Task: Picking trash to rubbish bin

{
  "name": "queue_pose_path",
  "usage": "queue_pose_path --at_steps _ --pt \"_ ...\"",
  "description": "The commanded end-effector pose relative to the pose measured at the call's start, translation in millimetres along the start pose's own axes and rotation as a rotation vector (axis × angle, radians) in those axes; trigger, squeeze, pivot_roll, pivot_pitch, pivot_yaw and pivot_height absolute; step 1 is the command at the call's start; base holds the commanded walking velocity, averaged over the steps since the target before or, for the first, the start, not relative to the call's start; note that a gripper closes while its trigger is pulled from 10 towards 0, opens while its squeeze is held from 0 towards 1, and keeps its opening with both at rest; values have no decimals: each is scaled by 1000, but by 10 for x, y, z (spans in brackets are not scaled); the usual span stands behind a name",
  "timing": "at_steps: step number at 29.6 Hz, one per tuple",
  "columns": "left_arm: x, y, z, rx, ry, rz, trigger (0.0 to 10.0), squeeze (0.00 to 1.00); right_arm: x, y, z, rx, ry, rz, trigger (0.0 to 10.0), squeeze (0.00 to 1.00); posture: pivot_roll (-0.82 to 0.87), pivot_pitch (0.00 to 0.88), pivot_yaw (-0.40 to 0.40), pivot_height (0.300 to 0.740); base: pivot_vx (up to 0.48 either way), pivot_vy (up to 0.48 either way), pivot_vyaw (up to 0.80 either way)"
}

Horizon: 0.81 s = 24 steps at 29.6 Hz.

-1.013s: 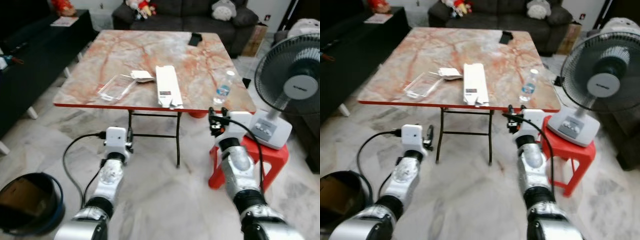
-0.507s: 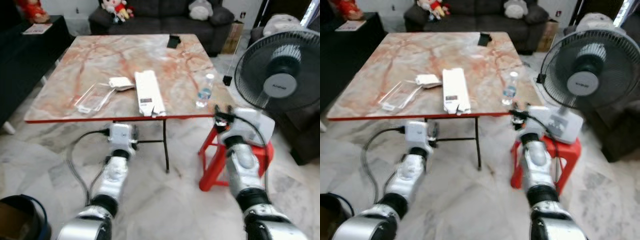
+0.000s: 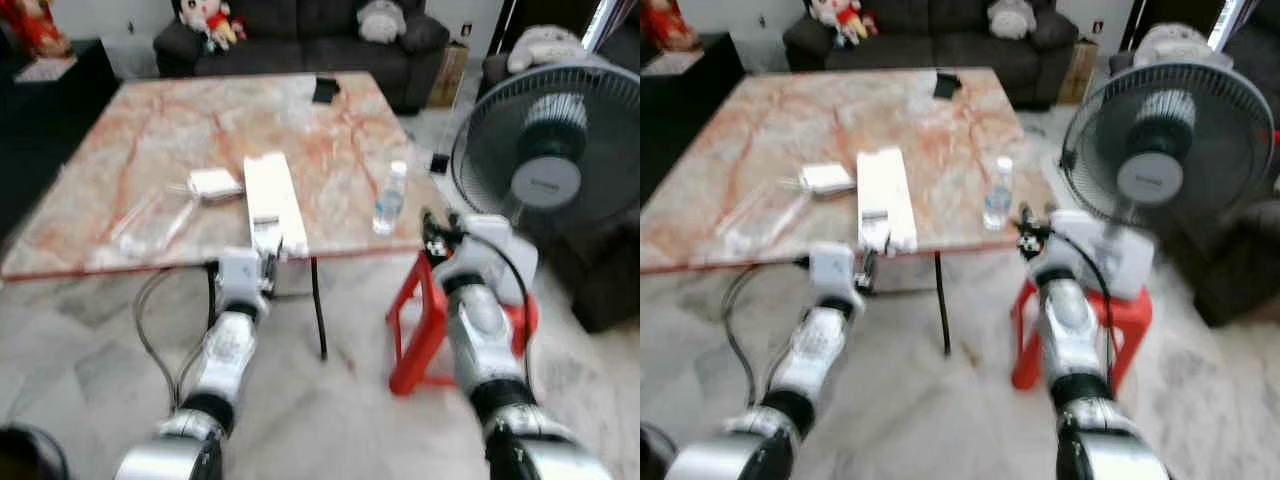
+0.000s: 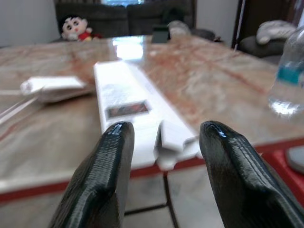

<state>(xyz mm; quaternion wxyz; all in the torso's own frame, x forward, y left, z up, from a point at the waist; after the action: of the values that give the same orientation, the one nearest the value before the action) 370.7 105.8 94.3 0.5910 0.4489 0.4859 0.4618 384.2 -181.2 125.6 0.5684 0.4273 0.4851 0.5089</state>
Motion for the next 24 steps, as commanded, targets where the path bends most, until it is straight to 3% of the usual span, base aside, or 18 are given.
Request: queue_pose_path --at_steps 1,9,10,11,12,22,23,24 --pt "107 53 15 -20 24 10 10000 0 112 134 66 -47 26 12 10000 0 -75 11 -44 740 352 0 0" --pt "104 58 19 -21 23 8 10000 0 147 216 94 -76 40 14 10000 0 -75 12 -46 740 352 0 0" --pt "101 59 21 -21 21 8 10000 0 162 251 105 -91 50 29 10000 137 -75 12 -46 740 349 0 0" --pt "100 60 21 -22 21 8 10000 0 165 267 109 -98 50 36 10000 933 -75 12 -46 740 352 0 0" --pt "99 61 22 -22 21 7 10000 0 170 284 113 -105 52 51 10000 1000 -75 12 -46 740 352 0 0" --pt "98 62 19 -25 24 6 10000 0 241 393 135 -142 93 79 10000 1000 -75 14 -48 740 349 0 0" --pt "98 62 19 -25 24 5 10000 0 277 413 136 -148 113 70 10000 0 -75 14 -48 740 352 0 0" --pt "98 62 19 -25 24 5 10000 0 277 413 136 -148 113 70 10000 0 -75 14 -48 740 352 0 0"
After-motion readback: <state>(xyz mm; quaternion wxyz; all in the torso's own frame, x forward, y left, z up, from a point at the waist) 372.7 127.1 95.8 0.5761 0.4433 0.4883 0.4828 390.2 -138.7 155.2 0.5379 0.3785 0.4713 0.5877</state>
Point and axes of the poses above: a point about 5 cm out from each wrist's last joint towards the gripper, its own z axis pointing out of the wrist towards the gripper, its own y axis along the axis of the wrist's last joint, x = y × z, the point moved 3 cm from there along z, pointing out of the wrist towards the gripper, and after that the axes turned 12 degrees about -z, right-handed, at the moved point
